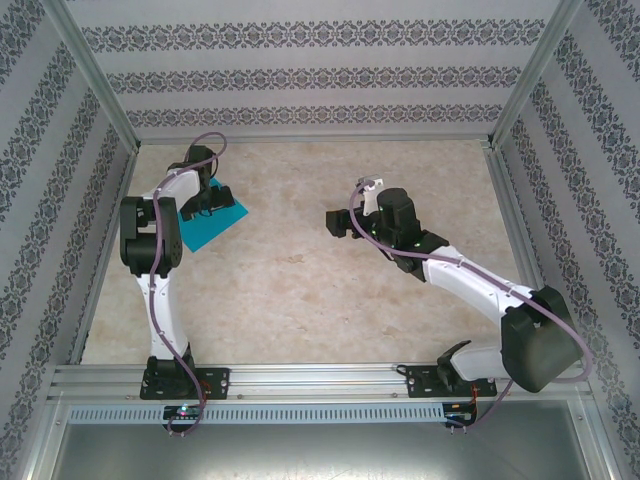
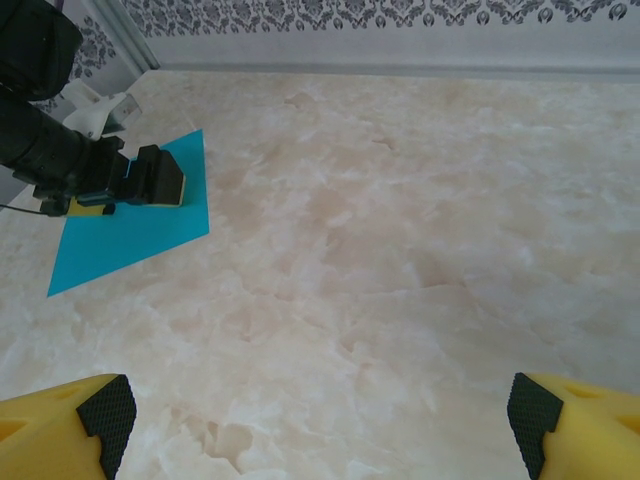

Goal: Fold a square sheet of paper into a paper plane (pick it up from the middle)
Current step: Move the square sheet of paper to the center of the table.

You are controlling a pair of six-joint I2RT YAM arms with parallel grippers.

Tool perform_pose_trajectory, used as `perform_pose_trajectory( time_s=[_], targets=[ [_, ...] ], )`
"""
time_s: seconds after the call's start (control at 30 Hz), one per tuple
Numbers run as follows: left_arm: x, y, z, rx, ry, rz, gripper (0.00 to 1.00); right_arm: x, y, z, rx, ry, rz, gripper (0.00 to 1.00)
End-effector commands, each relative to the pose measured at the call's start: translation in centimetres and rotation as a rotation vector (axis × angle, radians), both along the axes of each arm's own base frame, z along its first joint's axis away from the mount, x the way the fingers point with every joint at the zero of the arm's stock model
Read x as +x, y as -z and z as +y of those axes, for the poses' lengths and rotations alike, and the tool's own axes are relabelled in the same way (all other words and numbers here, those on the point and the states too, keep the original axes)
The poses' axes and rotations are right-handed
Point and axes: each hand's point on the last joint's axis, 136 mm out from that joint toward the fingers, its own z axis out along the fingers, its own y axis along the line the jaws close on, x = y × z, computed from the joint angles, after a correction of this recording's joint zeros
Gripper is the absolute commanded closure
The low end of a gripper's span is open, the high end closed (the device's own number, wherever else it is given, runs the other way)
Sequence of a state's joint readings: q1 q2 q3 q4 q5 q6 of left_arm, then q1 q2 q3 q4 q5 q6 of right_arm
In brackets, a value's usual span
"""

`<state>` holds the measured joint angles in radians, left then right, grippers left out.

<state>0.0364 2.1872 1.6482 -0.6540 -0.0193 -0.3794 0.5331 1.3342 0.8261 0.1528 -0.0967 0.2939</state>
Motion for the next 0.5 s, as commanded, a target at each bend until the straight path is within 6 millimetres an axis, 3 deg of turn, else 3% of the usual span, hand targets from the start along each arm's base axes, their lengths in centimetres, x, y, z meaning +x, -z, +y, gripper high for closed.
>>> perform_pose_trajectory(
  time_s=[0.0, 0.2, 0.47],
  targets=[
    [-2.6, 3.1, -1.9, -0.031, 0.080, 0.148, 0.00, -0.5, -0.8, -0.5, 0.023, 0.029, -0.016, 0.02],
    [-3.6, 3.6, -4.0, -0.002, 0.179, 0.204, 0.00, -0.8, -0.9, -1.2, 0.028, 0.049, -0.020, 0.02],
    [-3.9, 1.8, -6.3, 0.089, 0.301, 0.212, 0.00, -1.0, -1.0, -2.0, 0.042, 0.070, -0.022, 0.02]
  ],
)
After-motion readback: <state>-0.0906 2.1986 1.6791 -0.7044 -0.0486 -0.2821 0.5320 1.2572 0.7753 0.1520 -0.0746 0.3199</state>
